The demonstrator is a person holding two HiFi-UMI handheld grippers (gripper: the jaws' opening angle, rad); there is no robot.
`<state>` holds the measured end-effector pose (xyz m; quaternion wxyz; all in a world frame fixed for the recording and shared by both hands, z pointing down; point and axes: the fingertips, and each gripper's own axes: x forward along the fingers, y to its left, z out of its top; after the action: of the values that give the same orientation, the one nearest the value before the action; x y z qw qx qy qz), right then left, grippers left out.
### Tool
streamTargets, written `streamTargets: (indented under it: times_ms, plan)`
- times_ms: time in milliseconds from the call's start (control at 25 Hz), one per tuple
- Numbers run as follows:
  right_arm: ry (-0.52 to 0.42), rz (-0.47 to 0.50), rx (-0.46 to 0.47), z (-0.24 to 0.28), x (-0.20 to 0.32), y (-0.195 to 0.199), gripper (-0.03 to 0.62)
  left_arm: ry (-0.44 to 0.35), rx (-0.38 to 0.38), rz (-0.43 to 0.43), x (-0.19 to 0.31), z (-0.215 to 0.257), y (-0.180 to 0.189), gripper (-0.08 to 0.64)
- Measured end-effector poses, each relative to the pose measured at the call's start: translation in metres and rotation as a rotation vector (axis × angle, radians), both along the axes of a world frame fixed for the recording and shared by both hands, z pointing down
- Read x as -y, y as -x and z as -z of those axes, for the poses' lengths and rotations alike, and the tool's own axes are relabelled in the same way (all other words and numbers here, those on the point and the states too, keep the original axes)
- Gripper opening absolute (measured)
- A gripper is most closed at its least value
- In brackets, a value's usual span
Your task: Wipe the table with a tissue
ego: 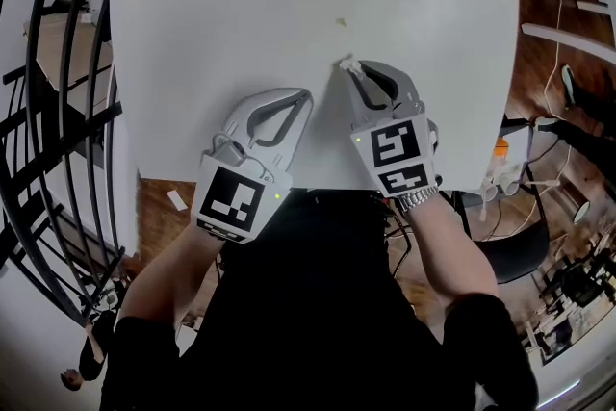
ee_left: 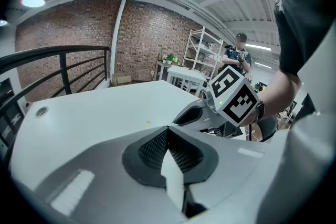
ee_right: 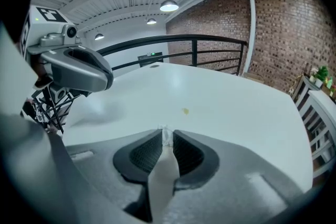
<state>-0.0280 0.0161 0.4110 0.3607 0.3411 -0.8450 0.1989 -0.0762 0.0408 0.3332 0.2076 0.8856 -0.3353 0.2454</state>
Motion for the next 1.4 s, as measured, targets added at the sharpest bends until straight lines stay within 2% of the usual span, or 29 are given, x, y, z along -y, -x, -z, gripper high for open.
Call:
streamTargets:
  times_ms: [200, 480, 1400]
  plan:
    - [0.028, 0.002, -0.017, -0.011, -0.004, 0.003, 0.054, 0.008, -0.006, -0.007, 0.003, -0.005, 0.003, 0.015]
    - [0.015, -0.005, -0.035, -0.012, -0.002, 0.013, 0.054, 0.013, -0.010, -0.012, 0.003, -0.008, 0.015, 0.016]
    - [0.007, -0.035, -0.019, -0.011, 0.013, 0.032, 0.054, 0.004, -0.009, -0.026, 0.012, -0.004, 0.033, 0.016]
